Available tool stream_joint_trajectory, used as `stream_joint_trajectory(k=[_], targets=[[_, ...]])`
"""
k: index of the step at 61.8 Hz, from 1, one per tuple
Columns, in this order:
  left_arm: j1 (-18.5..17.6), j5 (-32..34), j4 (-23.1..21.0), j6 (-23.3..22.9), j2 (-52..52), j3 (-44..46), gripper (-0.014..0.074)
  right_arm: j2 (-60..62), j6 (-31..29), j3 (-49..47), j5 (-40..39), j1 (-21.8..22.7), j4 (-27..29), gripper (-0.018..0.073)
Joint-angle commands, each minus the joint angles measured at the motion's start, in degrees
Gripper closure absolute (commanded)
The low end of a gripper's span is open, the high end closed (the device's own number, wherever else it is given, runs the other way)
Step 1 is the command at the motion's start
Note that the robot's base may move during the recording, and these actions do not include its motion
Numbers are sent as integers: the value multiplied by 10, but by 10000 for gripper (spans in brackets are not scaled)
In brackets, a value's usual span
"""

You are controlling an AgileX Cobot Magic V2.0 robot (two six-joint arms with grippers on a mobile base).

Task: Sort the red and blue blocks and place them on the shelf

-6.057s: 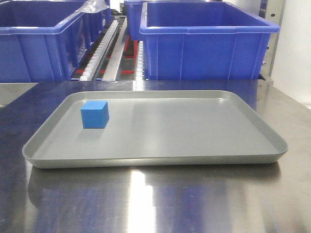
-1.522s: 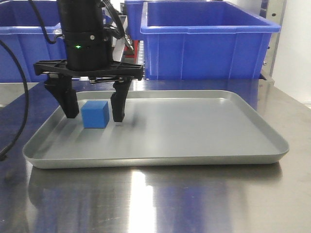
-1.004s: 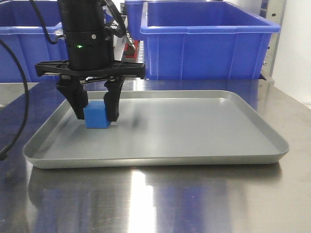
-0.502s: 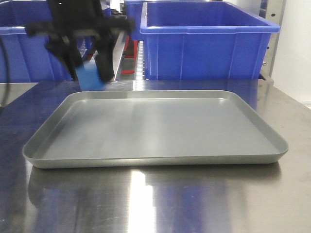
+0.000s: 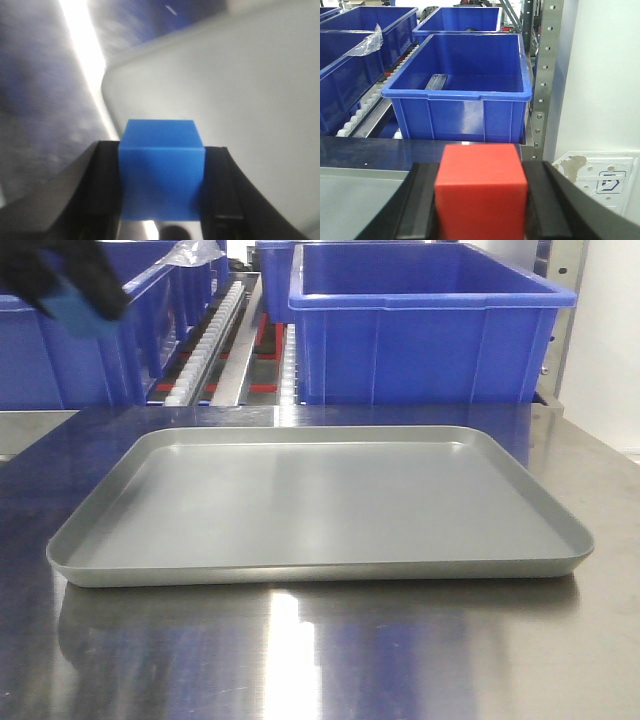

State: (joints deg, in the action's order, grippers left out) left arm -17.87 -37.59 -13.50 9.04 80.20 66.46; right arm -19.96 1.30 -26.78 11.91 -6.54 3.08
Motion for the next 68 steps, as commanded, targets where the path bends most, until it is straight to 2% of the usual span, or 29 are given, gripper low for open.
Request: stream_joint_trajectory(k=[1,13,20,26,35,46,61,68], targets=[[12,158,-16,3,-77,-55,472,-2,-5,-15,-49,3,1,510],[38,341,-14,3,-210,-201,472,-2,-5,-15,-49,3,1,510],[62,383,-14,3,-300,-273,471,-2,-5,-15,-49,3,1,510],[80,385,-3,3,-371,-314,471,-2,-5,-15,-49,3,1,510],[100,385,37,4,-499,-365,471,-2,-5,-15,-49,3,1,510],[117,369,38,4,-619,-394,471,-2,-5,-15,-49,3,1,510],[153,332,36,4,-663,-417,470,-2,-5,-15,-49,3,1,510],[155,329,35,2,-657,-419,470,-2,-5,-15,-49,3,1,510]])
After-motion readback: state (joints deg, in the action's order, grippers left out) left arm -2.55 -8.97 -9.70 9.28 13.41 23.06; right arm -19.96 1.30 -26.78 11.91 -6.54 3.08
